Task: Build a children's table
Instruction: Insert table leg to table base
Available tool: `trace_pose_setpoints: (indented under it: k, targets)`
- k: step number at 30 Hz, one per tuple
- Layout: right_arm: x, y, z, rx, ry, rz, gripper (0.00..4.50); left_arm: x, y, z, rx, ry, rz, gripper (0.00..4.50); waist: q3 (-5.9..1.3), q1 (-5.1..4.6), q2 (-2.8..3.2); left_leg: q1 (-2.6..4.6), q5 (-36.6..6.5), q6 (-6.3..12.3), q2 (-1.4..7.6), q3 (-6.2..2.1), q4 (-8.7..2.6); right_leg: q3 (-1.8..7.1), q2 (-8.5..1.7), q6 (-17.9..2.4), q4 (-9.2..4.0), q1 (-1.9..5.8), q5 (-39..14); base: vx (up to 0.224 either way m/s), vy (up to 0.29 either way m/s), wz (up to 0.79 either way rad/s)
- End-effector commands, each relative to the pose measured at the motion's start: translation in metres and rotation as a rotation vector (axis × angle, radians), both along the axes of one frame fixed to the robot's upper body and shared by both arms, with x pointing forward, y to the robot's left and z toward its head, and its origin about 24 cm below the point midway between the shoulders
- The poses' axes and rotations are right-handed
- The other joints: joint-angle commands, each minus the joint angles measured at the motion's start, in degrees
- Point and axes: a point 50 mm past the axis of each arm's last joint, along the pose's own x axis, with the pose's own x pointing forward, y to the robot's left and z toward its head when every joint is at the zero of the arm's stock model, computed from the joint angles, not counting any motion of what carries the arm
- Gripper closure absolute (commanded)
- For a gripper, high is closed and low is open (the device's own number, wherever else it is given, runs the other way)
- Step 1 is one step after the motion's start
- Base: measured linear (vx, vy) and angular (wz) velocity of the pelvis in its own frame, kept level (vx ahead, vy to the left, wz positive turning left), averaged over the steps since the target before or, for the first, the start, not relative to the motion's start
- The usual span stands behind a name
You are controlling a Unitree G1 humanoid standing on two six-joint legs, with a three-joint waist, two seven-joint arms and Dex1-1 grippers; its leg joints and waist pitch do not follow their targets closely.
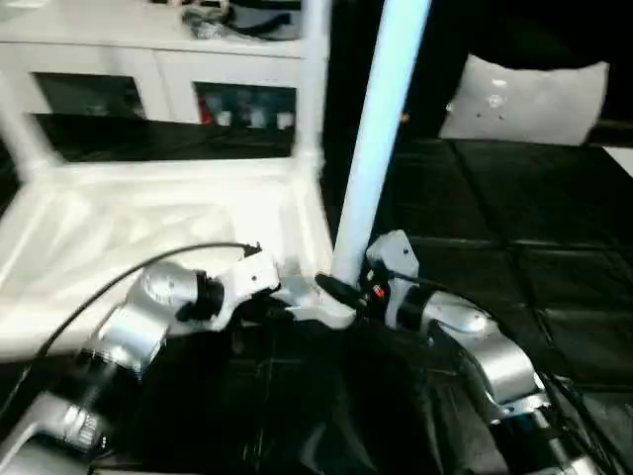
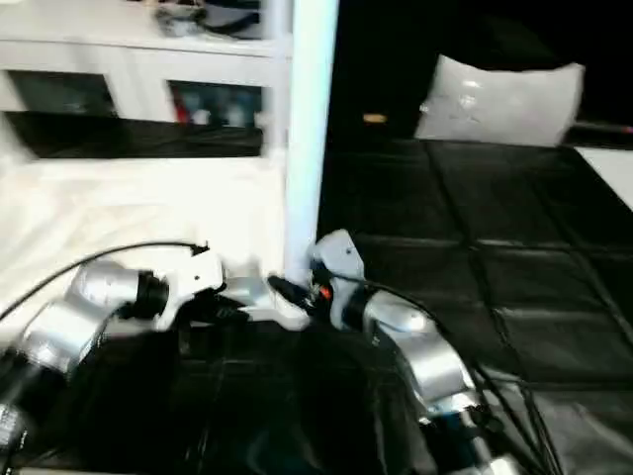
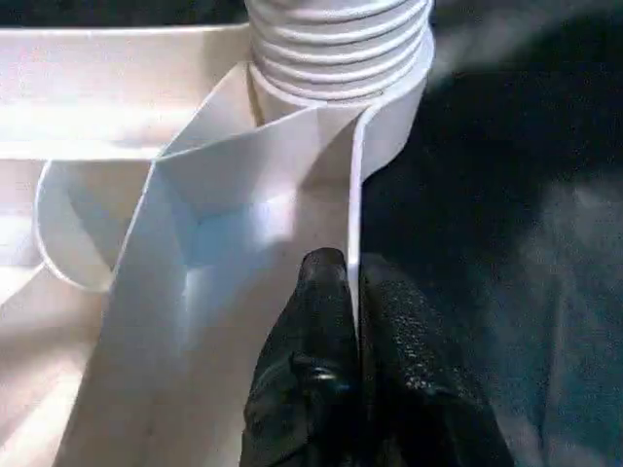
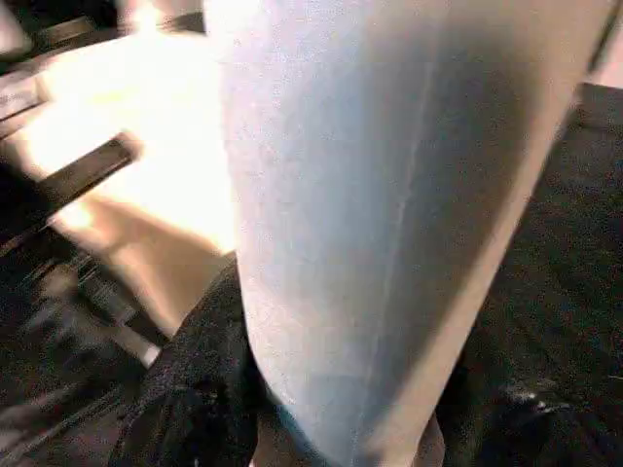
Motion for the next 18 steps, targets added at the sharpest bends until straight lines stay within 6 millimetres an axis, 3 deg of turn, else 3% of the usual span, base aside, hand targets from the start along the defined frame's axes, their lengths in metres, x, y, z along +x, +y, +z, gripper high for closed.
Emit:
trace_pose_setpoints:
  k: [1, 3, 6, 11, 18]
  targets:
    - [-0.003, -0.012, -0.038, -0.082, 0.177, -0.098, 2.57, -0.002, -0.012, 0.016, -0.053, -0.074, 0.043, 4.5, -1.79, 0.64, 0.61, -1.5, -10.1, 0.01, 2.61, -0.7, -4.81, 2.89, -4.84, -11.3, -5.23, 2.15, -13.8, 0.0, 0.0, 0.0]
    - [0.0, -0.009, -0.039, -0.071, 0.196, -0.118, 2.57, -0.012, -0.024, 0.018, -0.069, -0.076, 0.039, 4.5, -1.86, 0.64, -0.11, -1.7, -7.1, 1.01, 2.49, -0.42, -4.56, 2.82, -4.57, -12.1, -5.08, 2.31, -9.3, 0.0, 0.0, 0.0]
    - [0.003, 0.0, -0.042, -0.07, 0.217, -0.093, 2.57, -0.026, -0.042, 0.019, -0.079, -0.063, 0.02, 4.5, -1.96, 0.65, 0.08, -1.87, -5.3, 1.51, 2.58, -0.44, -4.53, 2.75, -4.7, -12.7, -4.78, 2.59, -6.9, 0.0, 0.0, 0.0]
    - [0.001, 0.009, -0.043, -0.078, 0.228, -0.04, 2.57, -0.024, -0.036, 0.015, -0.004, -0.076, 0.071, 4.5, -1.66, 0.5, 0.05, -1.55, -8.9, 1.03, 2.54, -0.44, -4.78, 2.67, -4.39, -11.8, -5.28, 2.1, -10.9, 0.0, 0.0, 0.0]
    - [0.002, 0.01, -0.044, -0.08, 0.227, -0.013, 2.57, -0.02, -0.026, 0.015, 0.053, -0.042, 0.122, 4.5, -1.66, 0.24, 0.17, -1.65, -9.6, 0.6, 2.44, -0.55, -4.83, 2.72, -4.44, -11.1, -5.33, 2.02, -12.4, 0.0, 0.0, 0.0]
